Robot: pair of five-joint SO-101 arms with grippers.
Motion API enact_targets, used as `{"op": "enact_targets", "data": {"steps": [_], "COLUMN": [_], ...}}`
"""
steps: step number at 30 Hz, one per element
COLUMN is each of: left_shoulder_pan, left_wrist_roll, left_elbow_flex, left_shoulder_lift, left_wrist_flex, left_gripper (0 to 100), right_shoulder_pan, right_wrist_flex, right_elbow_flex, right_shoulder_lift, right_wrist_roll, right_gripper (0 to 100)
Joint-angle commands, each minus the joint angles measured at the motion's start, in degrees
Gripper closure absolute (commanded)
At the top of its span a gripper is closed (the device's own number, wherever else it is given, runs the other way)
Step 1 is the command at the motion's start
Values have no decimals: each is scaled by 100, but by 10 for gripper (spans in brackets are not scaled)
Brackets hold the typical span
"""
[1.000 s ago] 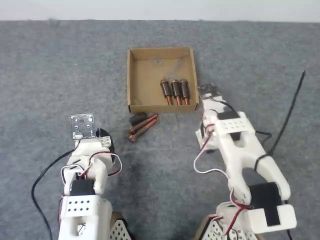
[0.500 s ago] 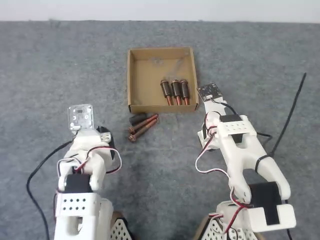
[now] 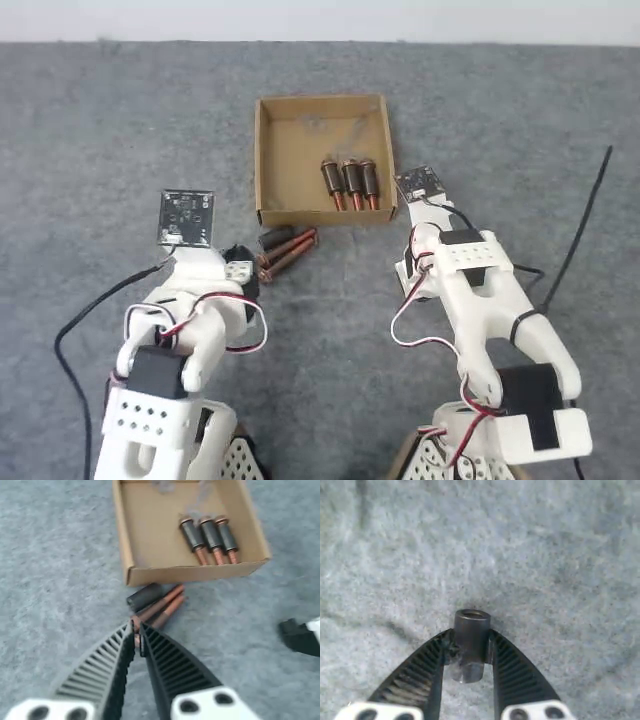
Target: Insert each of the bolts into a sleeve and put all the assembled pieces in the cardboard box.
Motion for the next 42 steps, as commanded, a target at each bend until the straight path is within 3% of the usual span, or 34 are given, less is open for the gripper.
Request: {"op": "enact_targets", "data": {"steps": [1,7,14,16,21,30,42], "left_shoulder_pan": [281,396,422,422,598,985,941], "left_wrist_roll": [290,334,334,422,1521,1635,1635], "left_elbow_flex": [-312,-382,-1138,-1209,-1024,-743,-840], "left_shoulder_lift": [35,527,2585,3059,4132,5881,5987], "left_wrist_flex": [26,-193,-413,-853,-2321,-4053,-3895], "left_gripper": [988,987,987,987,987,987,988], "right_shoulder_pan": [84,84,84,84,84,75,75], "right_wrist_flex": [-101,-110,-110,-110,-110,-110,-110], "right_elbow_flex": [-26,-26,-26,-26,-26,-26,-26], "right_shoulder_lift": [-312,-312,-312,-312,-312,-312,-312], "right_wrist_roll": [79,105,105,105,105,114,114], "right_gripper": [991,991,991,991,991,991,991]}}
